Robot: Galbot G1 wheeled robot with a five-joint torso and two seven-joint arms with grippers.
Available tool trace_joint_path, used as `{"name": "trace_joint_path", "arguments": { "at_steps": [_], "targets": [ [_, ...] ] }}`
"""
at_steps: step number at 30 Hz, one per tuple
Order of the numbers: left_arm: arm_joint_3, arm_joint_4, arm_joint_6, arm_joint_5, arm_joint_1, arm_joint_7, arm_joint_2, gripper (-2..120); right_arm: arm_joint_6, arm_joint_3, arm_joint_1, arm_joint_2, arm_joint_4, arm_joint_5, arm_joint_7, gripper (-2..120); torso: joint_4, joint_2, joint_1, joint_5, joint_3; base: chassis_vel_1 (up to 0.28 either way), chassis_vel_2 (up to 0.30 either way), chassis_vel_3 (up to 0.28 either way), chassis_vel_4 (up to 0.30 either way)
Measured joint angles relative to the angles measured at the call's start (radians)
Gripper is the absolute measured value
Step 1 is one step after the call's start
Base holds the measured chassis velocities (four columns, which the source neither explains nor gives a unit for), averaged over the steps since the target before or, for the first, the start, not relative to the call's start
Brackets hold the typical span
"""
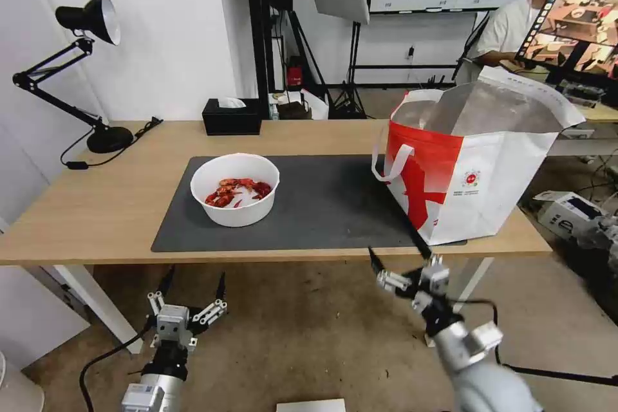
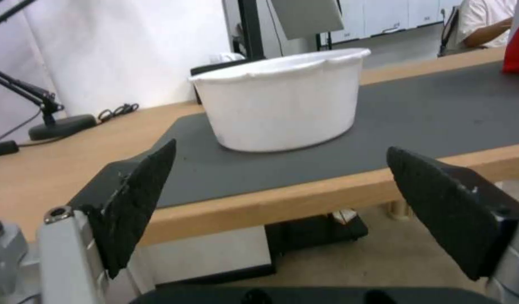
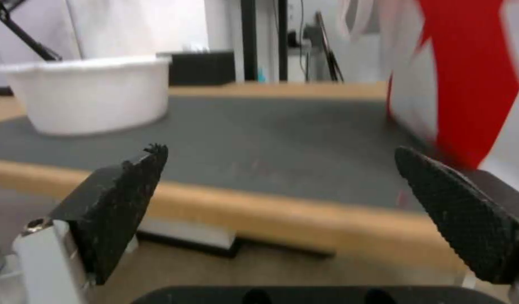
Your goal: Pick up the trash from the table and place it into the takeout bag.
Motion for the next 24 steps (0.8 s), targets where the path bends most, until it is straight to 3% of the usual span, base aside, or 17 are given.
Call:
{"name": "trace_joint_path", "arguments": {
  "at_steps": [24],
  "targets": [
    [0.016,0.04,-0.016,-0.003,-0.016,0.0,0.004,100,-0.051,-0.044,0.023,0.023,0.025,-0.026,0.036,100,0.0001,0.0,0.0,0.0001,0.0,0.0,0.0,0.0,0.0]
  ]
}}
